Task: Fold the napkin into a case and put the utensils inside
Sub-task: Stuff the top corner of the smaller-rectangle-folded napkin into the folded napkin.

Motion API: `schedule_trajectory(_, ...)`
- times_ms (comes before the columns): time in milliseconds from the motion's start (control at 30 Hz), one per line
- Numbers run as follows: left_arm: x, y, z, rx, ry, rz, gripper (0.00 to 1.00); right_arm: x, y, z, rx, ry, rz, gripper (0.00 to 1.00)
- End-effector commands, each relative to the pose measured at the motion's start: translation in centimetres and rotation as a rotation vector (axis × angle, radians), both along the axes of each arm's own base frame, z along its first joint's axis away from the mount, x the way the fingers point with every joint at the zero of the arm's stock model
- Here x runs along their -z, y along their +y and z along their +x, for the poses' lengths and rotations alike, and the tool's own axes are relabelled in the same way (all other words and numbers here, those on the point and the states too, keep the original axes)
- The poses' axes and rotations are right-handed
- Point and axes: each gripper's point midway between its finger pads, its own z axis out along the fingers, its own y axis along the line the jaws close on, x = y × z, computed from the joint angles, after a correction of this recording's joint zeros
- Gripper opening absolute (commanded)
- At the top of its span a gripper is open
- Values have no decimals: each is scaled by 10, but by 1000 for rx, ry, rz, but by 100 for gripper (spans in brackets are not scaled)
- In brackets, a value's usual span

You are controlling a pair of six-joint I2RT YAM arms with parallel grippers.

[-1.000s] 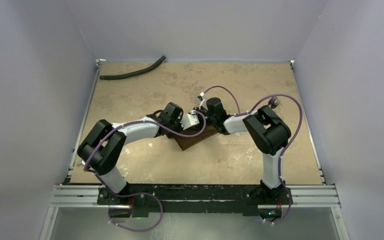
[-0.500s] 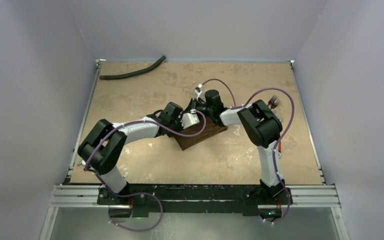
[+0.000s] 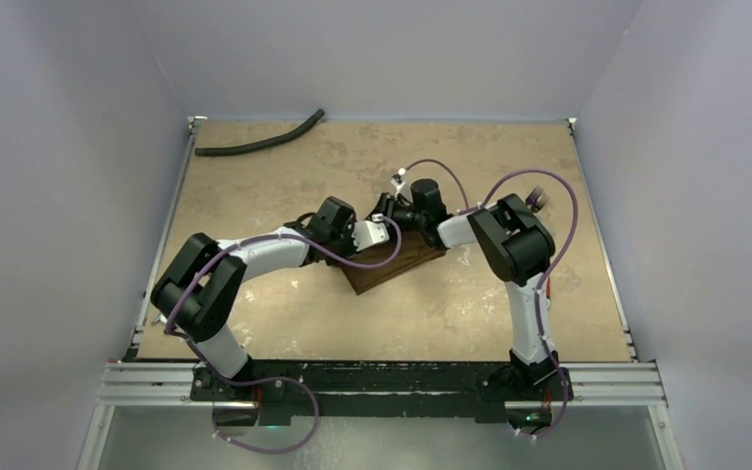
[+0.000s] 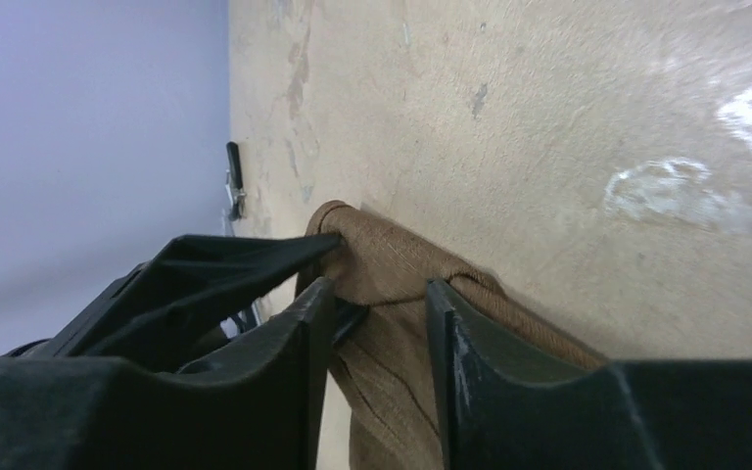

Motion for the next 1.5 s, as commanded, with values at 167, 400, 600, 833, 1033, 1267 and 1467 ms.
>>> schedule_trajectory(167, -49, -1, 10, 3, 10, -43, 49, -56, -50, 17, 57, -145, -9, 50)
schedule_trajectory(400, -89, -15, -22, 200, 94, -121, 60, -13, -88, 5, 135, -69, -86, 32)
schedule_trajectory(600, -89, -26, -51, 357, 157, -136, 60, 19, -104, -1, 185, -16, -116, 25)
schedule_trajectory(833, -47, -43, -89, 566, 170, 12, 60, 4, -117, -9, 251, -49, -151, 26)
schedule_trajectory(1033, -36, -37, -94, 782, 50, 137, 63, 15, -133, -22, 335, -18, -210, 26)
schedule_trajectory(1267, -39, -28, -106, 1029, -136, 186, 63, 26, -141, -62, 370, 33, -260, 24)
schedule_trajectory(1467, -36, -31, -115, 1123, -213, 163, 62, 10, -128, -90, 348, 36, -254, 23)
